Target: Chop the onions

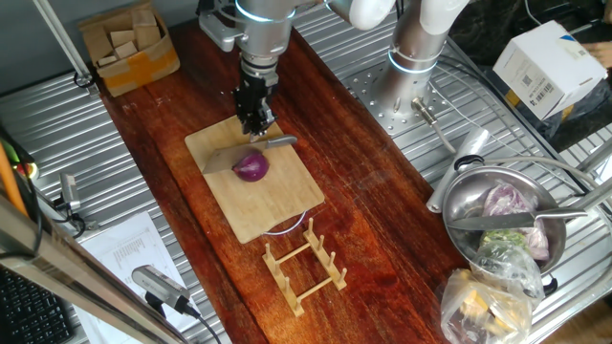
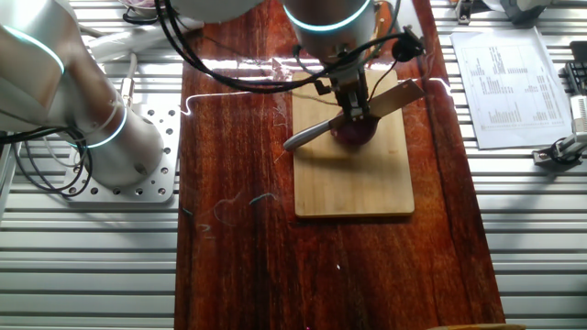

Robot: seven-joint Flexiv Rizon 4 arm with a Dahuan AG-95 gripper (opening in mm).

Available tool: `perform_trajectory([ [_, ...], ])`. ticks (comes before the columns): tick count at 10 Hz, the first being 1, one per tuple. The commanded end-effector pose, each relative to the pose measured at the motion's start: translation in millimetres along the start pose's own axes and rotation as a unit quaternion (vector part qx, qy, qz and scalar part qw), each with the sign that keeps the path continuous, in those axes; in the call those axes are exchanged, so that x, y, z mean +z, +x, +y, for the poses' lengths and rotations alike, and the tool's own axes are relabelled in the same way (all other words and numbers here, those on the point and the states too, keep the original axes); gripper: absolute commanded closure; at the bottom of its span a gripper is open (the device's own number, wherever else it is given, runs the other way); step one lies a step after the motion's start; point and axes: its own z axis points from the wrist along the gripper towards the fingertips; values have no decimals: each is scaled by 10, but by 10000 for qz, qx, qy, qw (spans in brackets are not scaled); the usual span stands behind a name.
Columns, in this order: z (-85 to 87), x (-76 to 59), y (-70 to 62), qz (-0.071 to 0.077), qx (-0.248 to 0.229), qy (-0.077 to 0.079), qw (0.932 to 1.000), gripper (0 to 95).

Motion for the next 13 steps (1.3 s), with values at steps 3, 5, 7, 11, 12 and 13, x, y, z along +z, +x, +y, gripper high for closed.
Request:
perform_trajectory([
  [3,10,60,-25,-19,5,-34,10000,760],
  [5,24,87,-3,-25,6,-34,10000,760],
  [7,43,115,50,-38,11,-30,10000,760],
  [11,66,173,89,-93,31,-17,10000,760],
  [12,75,198,81,-111,26,-13,9999,760],
  [13,78,214,78,-113,20,-10,9999,760],
])
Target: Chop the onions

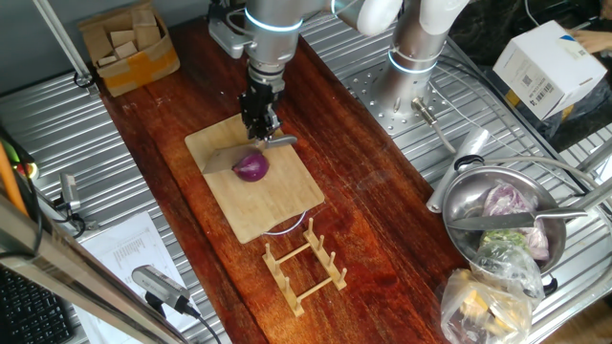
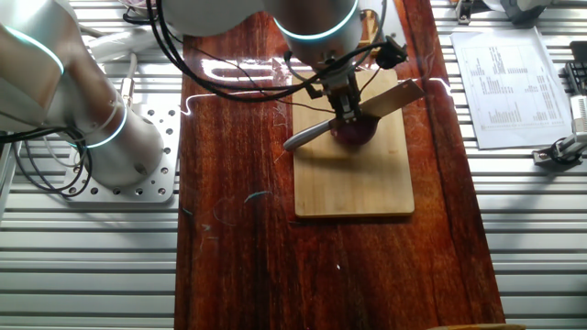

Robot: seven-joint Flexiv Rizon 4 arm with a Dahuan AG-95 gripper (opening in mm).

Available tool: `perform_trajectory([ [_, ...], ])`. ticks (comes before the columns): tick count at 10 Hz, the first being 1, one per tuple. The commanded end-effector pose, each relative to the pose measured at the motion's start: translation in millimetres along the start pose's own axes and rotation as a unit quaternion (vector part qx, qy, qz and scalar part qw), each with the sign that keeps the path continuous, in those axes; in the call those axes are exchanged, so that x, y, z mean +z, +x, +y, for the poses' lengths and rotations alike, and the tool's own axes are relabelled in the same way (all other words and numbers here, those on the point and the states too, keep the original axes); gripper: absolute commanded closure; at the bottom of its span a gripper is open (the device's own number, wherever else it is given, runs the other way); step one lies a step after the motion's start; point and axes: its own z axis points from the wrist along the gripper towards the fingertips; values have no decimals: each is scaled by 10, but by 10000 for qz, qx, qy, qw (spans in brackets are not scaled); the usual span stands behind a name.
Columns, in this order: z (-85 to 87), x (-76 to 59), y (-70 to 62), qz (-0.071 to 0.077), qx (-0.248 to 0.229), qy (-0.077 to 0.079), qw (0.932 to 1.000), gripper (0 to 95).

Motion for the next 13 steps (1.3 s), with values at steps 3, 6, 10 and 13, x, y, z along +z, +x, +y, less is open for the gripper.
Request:
perform_trajectory([
  [3,11,29,25,-50,2,17,10000,760],
  [6,24,45,72,-121,-15,27,9999,760],
  [10,16,78,70,-287,-59,24,9996,760],
  [13,16,86,80,-304,-72,24,9995,760],
])
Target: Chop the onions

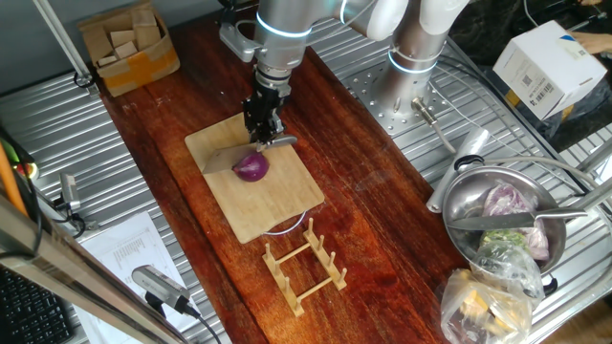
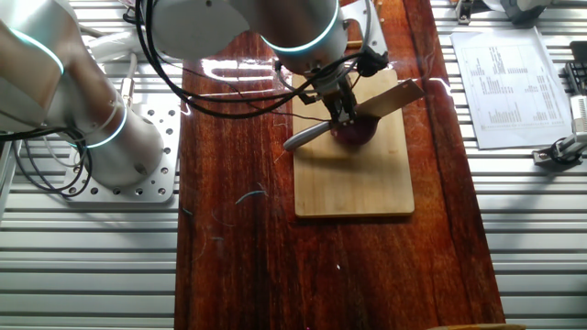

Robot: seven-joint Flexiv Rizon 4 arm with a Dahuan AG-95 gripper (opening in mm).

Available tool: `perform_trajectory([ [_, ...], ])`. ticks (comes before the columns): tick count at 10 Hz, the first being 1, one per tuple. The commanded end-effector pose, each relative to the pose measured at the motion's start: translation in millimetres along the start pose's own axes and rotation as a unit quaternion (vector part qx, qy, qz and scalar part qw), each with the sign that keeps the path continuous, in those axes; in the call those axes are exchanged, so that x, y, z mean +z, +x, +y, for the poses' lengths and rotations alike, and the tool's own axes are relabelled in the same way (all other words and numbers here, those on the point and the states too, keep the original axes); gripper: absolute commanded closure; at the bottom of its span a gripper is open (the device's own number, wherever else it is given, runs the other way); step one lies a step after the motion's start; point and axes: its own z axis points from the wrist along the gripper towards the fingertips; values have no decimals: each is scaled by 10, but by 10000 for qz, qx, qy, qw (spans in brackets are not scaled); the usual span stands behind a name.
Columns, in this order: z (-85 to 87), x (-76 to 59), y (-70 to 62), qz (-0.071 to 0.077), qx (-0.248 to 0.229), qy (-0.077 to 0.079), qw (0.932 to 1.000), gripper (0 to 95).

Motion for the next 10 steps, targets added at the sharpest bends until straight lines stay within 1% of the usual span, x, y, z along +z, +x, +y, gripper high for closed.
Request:
perform_trajectory([
  [1,-2,-2,9,-6,-12,3,10000,760],
  [10,-1,3,12,-42,-19,-10,10000,760],
])
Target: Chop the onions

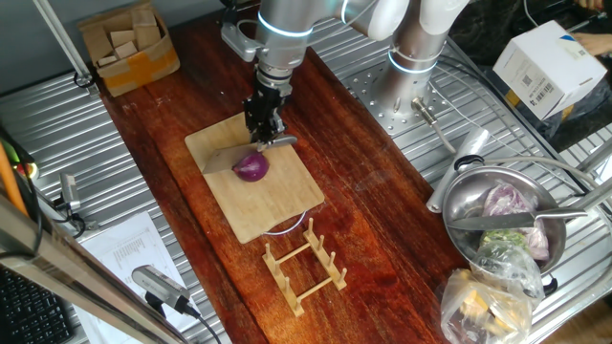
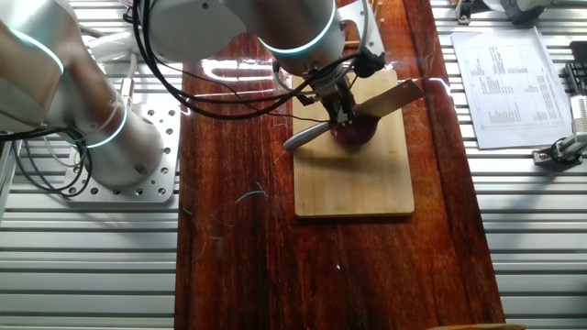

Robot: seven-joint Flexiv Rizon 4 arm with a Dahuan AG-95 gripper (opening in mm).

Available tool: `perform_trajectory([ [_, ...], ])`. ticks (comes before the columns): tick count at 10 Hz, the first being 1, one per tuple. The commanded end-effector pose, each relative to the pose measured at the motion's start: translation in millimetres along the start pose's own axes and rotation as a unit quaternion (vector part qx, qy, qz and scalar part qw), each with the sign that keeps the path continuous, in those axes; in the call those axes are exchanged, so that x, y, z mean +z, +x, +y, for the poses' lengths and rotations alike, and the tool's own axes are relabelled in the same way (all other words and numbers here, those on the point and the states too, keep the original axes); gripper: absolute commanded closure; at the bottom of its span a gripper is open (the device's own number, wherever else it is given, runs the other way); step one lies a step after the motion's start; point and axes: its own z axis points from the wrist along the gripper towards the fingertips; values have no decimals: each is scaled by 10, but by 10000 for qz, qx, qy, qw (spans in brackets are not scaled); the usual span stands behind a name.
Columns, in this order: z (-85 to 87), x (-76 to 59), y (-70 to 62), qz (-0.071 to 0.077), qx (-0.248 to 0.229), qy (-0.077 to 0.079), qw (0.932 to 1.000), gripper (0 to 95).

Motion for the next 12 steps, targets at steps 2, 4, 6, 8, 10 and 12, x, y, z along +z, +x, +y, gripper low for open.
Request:
perform_trajectory([
  [2,-5,28,-11,-26,9,8,10000,760],
  [4,-3,51,-23,-38,25,6,10000,760],
  [6,-3,55,-25,-45,14,3,10000,760],
  [8,-2,58,-27,-53,16,5,10000,760],
  [10,-2,58,-27,-51,16,9,10000,760],
  [12,-2,58,-27,-66,6,24,10000,950],
])
